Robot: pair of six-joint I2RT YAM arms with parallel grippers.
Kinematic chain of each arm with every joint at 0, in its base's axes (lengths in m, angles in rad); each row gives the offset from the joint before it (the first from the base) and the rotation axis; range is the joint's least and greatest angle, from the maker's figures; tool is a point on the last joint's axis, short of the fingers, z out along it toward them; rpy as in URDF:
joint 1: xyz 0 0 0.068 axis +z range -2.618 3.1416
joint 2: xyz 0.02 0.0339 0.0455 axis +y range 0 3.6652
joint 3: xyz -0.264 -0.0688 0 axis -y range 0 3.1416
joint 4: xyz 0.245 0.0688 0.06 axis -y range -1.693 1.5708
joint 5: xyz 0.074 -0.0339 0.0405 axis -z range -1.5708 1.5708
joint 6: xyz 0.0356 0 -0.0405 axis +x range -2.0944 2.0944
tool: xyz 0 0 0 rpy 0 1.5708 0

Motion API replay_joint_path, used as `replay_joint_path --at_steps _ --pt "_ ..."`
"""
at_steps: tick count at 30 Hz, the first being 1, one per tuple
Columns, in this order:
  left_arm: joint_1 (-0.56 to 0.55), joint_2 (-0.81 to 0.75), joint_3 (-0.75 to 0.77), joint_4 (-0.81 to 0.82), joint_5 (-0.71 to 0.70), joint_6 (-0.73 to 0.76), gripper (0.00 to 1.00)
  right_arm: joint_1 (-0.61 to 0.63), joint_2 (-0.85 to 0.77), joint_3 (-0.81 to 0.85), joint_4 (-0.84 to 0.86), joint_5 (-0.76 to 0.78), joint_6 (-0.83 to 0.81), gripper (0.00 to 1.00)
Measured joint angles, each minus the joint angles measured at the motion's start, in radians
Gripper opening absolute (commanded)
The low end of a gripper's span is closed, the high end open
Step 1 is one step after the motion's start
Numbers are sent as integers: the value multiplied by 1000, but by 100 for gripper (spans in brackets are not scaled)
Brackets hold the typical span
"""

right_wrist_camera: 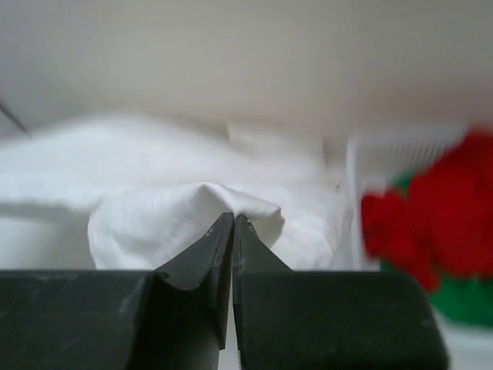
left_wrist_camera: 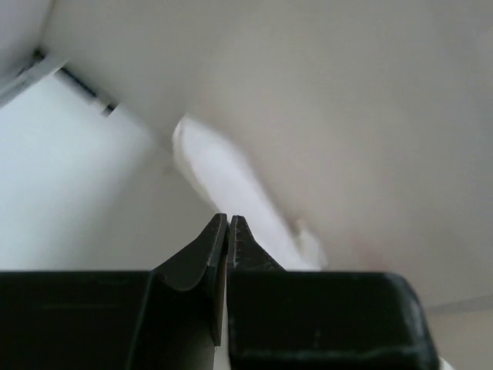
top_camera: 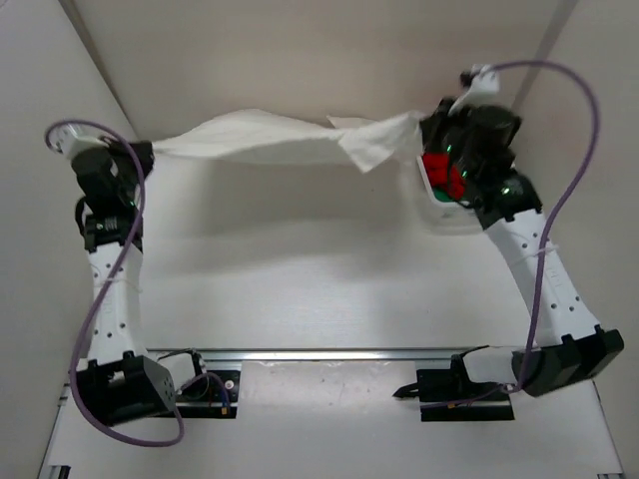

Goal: Fold and stack the t-shirts
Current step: Flatten out the tshirt

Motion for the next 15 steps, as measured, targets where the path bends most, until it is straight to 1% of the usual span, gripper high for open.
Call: replay_joint_path --at_steps 3,5,8,11,15 --pt "-6 -137 -264 -18 -31 18 0 55 -141 -435 -17 68 41 0" --pt "-35 -210 -414 -34 -63 33 0 58 -201 -674 -55 84 87 0" --pt "-72 -266 -564 -73 -81 51 0 54 -290 -942 -148 101 160 0" --pt "-35 -319 -691 -110 -63 70 0 76 -431 -1088 -231 82 230 0" --pt "50 -387 -794 -174 -38 115 0 80 -619 -1142 -289 15 311 0"
